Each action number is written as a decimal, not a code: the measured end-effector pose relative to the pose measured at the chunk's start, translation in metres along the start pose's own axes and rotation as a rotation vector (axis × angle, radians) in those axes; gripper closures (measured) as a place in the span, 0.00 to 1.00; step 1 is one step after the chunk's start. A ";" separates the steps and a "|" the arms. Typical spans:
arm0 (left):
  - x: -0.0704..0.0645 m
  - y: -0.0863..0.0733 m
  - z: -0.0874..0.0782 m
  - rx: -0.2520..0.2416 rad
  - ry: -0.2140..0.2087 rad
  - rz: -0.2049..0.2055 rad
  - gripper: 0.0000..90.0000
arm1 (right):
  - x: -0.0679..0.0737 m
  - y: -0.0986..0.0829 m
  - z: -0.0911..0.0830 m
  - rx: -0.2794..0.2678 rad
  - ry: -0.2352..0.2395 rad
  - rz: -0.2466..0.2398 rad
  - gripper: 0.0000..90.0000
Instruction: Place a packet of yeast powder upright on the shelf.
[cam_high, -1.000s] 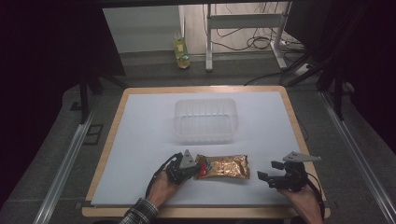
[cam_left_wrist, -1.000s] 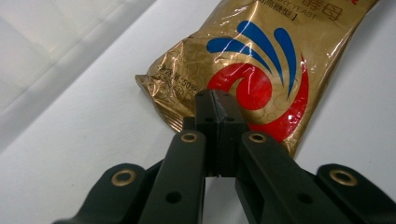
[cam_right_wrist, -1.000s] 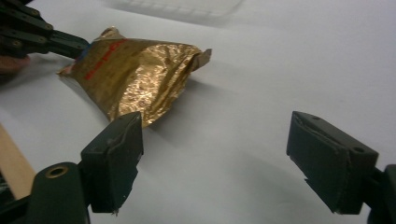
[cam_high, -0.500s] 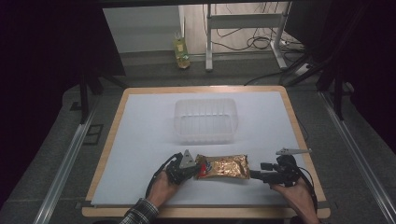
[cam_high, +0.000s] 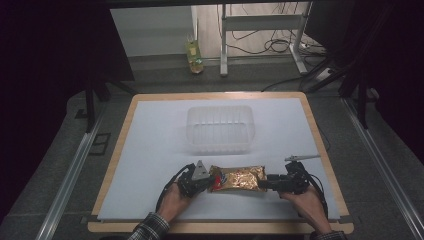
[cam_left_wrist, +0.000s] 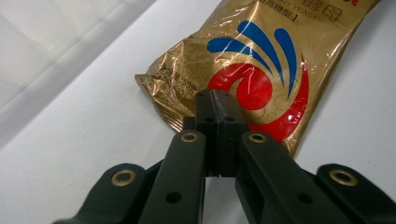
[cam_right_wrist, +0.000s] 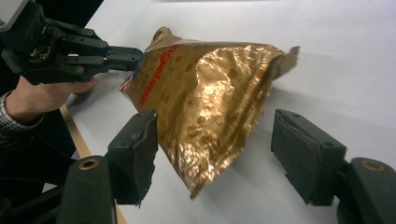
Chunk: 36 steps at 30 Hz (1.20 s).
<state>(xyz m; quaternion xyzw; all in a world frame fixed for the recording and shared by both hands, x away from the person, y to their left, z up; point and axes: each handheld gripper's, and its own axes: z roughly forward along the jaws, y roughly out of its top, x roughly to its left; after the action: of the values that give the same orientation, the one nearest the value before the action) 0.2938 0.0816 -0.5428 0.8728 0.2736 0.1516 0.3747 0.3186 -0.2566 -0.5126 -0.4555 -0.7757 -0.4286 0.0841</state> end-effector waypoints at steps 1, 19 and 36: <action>0.000 0.000 0.000 0.000 0.000 0.000 1.00 | 0.000 0.000 0.000 0.000 0.000 0.000 0.36; 0.000 0.000 0.000 0.001 0.001 0.005 1.00 | 0.001 0.014 0.025 0.051 0.070 0.011 0.48; 0.000 0.000 0.000 -0.002 -0.002 0.004 1.00 | 0.014 0.027 0.022 0.012 0.080 0.042 0.75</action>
<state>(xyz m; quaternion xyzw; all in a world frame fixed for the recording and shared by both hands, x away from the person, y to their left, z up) 0.2940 0.0821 -0.5429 0.8731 0.2711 0.1519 0.3757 0.3370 -0.2254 -0.5028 -0.4537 -0.7647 -0.4397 0.1267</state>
